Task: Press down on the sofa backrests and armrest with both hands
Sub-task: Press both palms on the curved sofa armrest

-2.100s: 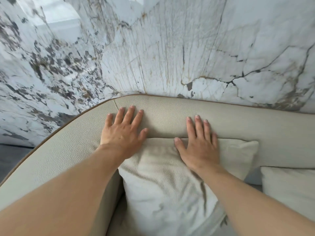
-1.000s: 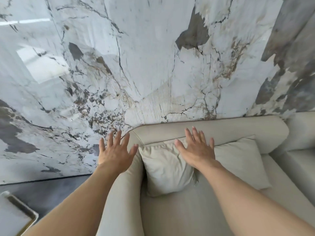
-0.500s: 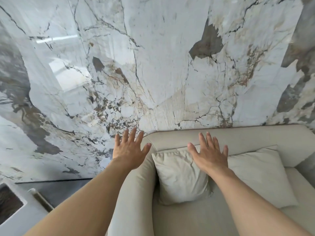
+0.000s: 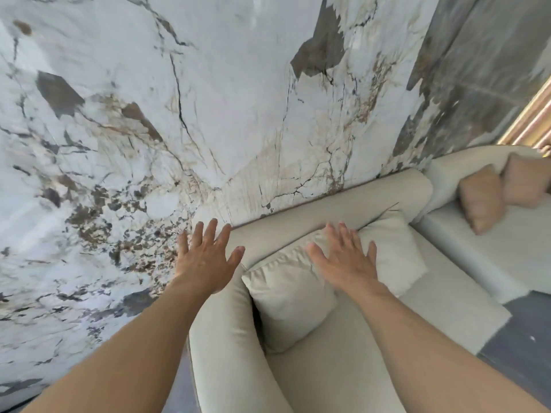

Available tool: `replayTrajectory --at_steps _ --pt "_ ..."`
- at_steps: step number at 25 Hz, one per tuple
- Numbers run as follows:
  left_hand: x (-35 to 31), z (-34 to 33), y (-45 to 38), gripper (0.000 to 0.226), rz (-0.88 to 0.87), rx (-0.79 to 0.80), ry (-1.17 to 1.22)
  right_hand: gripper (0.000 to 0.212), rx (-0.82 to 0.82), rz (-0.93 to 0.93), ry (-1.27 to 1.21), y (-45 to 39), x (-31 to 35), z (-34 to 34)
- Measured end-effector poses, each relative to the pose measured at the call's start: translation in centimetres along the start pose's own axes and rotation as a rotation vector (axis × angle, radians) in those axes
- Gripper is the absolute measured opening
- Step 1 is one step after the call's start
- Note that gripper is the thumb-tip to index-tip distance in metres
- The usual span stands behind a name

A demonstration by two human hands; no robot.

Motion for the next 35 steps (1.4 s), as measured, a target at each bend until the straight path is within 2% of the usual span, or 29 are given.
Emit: replayTrajectory --at_steps 6,12,18,27,35 --pt "-2.7 2.0 -2.0 0.073 -0.212 -0.032 -0.007 0.077 -0.066 -0.181 -0.043 2.9 0.0 1.2" --pt "-5.6 2.4 0.7 0.074 -0.336 -0.045 -0.023 0.076 -0.104 -0.274 -0.114 7.2 -1.9 0.7" --pt "-6.0 2.5 1.0 0.069 -0.463 -0.048 -0.028 0.076 -0.115 -0.399 -0.122 10.0 -0.9 0.4" --pt "-2.8 1.9 -2.2 0.066 -0.839 0.061 -0.064 0.076 -0.126 -0.765 -0.087 13.8 8.8 -2.3" --pt "0.6 -1.4 -0.6 0.066 -0.986 0.146 -0.055 0.076 -0.095 -0.927 -0.103 18.9 15.3 -7.5"
Point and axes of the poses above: each hand's wrist, its own y-axis away from the middle knuckle, its own z-axis out of the back of the hand, x = y × z, the point moved 10 cm from there along -y, towards the middle knuckle, and after that the axes turned 12 degrees about z, right-handed, at the moved point
